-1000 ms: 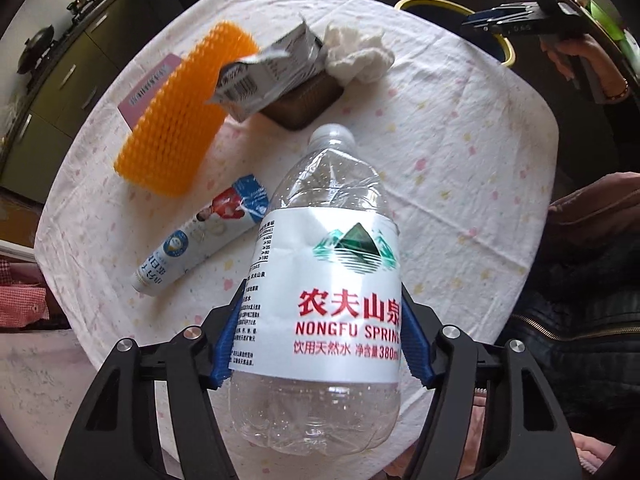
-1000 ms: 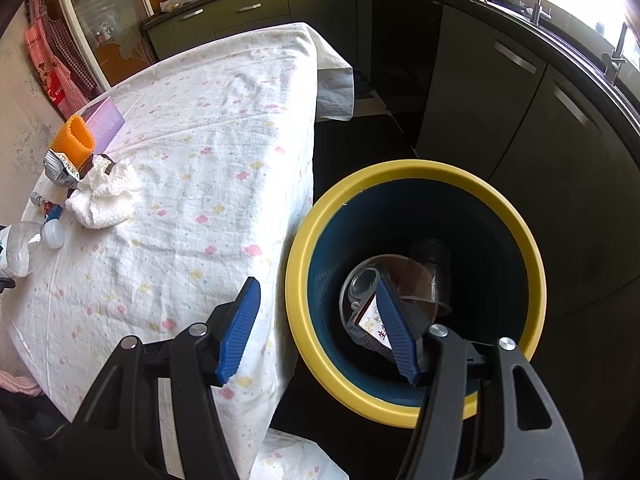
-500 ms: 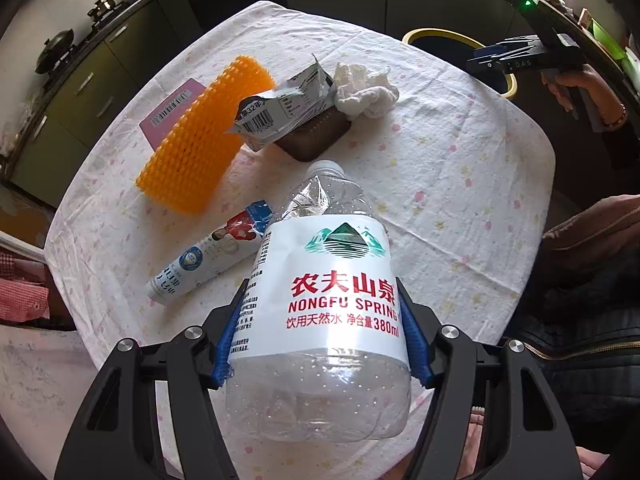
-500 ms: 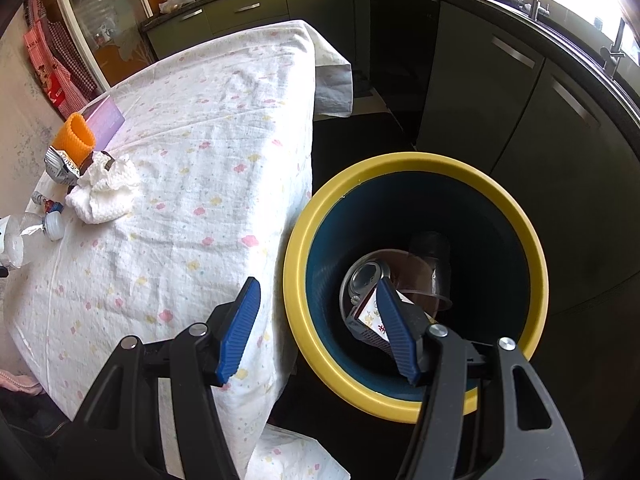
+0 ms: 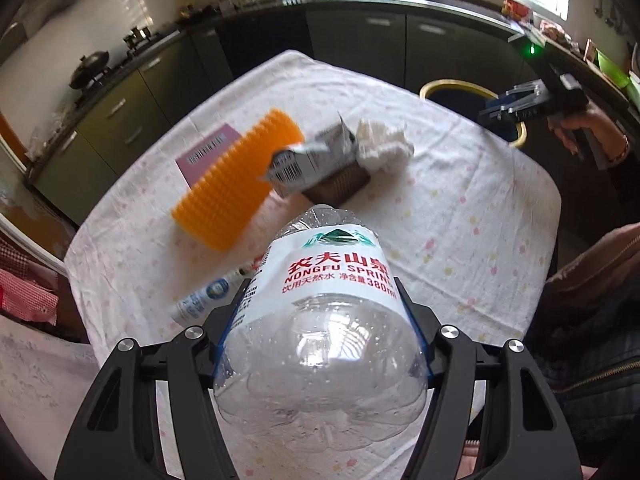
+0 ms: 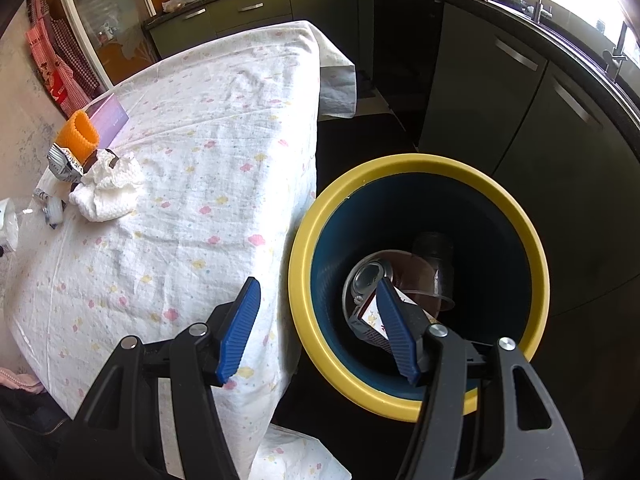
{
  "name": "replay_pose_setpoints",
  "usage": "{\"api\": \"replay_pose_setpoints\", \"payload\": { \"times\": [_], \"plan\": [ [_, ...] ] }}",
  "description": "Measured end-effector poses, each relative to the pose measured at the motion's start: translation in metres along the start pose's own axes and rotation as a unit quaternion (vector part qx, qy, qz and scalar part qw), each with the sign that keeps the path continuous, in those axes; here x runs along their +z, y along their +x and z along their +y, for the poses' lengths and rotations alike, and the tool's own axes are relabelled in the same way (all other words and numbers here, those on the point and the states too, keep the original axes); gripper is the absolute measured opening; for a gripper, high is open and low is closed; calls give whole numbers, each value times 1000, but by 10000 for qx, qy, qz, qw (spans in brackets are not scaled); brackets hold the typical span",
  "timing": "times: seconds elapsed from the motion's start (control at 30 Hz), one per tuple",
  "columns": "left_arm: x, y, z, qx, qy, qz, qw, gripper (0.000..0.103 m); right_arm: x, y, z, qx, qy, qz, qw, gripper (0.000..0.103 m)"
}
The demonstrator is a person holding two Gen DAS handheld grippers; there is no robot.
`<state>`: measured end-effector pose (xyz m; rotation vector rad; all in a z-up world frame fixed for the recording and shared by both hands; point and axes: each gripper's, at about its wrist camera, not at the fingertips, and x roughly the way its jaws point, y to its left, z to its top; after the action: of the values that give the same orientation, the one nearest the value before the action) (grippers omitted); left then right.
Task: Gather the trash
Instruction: 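Carry the water bottle over the yellow bin and open the left gripper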
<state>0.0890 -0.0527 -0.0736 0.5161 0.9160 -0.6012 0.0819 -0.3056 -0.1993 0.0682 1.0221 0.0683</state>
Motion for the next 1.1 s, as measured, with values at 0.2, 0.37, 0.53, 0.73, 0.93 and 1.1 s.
{"api": "replay_pose_setpoints", "payload": {
  "times": [0.2,0.37,0.53,0.73,0.93,1.1],
  "plan": [
    [5,-11,1,146,-53,-304,9994,65,-3,-1,-1,11,8,5,10000,57],
    [15,-20,-5,187,100,-404,9990,65,-4,-8,-6,-11,48,-62,10000,57],
    [39,-30,-20,40,382,-560,9977,65,-10,-19,-16,-60,148,-180,9997,57],
    [89,-23,-52,-555,729,-792,9926,65,-24,-36,-43,-204,401,-323,9985,57],
    [158,21,-113,-1288,1237,-893,9799,65,-51,-55,-87,-401,871,-450,9944,57],
    [215,72,-167,-1720,1457,-730,9715,65,-71,-63,-113,-517,1192,-462,9904,57]
  ]
}}
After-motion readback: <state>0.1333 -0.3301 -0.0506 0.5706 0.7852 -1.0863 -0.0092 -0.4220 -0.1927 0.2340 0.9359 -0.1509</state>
